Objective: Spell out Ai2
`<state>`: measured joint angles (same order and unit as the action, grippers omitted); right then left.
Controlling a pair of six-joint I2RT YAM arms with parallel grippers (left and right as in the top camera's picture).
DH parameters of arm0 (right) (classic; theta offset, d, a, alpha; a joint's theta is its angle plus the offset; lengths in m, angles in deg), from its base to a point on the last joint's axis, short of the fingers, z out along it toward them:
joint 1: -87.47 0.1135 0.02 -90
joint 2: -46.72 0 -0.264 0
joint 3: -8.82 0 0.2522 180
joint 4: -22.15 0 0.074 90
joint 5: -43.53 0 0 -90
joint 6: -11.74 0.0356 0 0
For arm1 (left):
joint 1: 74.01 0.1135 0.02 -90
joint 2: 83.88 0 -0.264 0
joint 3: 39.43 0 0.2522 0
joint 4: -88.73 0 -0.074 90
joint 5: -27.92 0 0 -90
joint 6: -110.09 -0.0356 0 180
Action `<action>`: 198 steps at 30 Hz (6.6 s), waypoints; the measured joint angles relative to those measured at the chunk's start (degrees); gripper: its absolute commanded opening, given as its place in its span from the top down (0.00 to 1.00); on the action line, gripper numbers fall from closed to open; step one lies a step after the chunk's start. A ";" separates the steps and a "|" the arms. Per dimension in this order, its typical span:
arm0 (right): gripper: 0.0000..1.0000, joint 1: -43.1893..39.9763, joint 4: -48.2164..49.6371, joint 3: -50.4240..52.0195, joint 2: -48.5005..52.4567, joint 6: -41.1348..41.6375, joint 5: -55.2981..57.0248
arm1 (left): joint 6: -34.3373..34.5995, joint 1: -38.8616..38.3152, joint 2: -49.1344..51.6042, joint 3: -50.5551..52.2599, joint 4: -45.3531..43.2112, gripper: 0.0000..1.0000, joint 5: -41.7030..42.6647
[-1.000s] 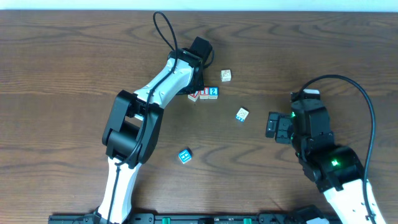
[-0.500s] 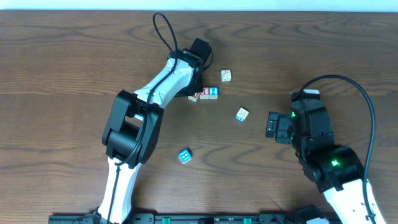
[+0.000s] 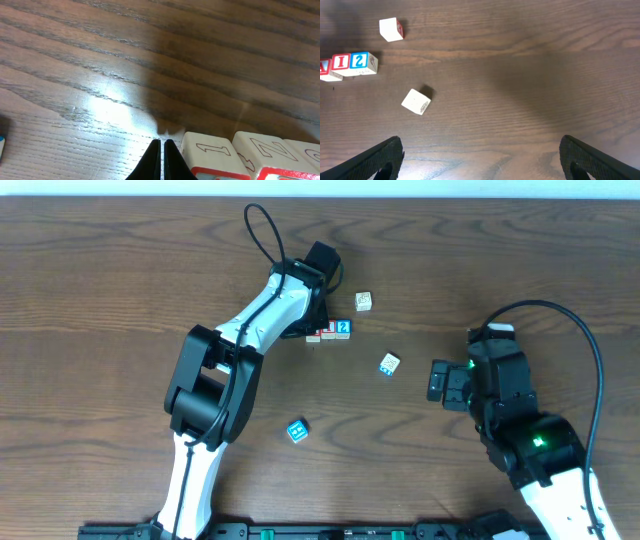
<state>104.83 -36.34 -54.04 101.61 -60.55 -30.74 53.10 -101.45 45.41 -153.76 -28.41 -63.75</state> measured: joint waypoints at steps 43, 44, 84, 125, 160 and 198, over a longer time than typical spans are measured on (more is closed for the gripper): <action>0.01 0.00 0.00 0.00 0.00 -0.02 0.00 | 2.16 -3.69 -0.02 0.02 6.14 0.94 6.32; 0.01 0.00 0.00 0.00 0.02 0.00 0.00 | 2.27 -3.67 -0.02 0.02 6.25 0.94 6.21; 0.01 0.00 0.00 0.00 0.00 0.00 0.00 | 0.35 -2.75 -0.02 0.00 -3.15 0.94 -0.92; 0.01 0.00 0.00 0.00 0.00 0.00 0.00 | -4.94 1.33 -11.47 -0.72 -13.62 0.94 -0.83; 0.01 -0.15 44.11 -0.46 19.89 0.59 -12.20 | -9.09 26.16 -21.73 -0.70 6.91 0.05 -6.88; 0.99 2.21 31.89 -15.63 51.30 1.11 -17.29 | -11.43 26.16 -21.73 -0.70 5.29 0.05 -6.91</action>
<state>107.04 -4.45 -69.67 152.91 -59.43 -48.03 41.67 -75.28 23.69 -154.46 -23.12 -70.65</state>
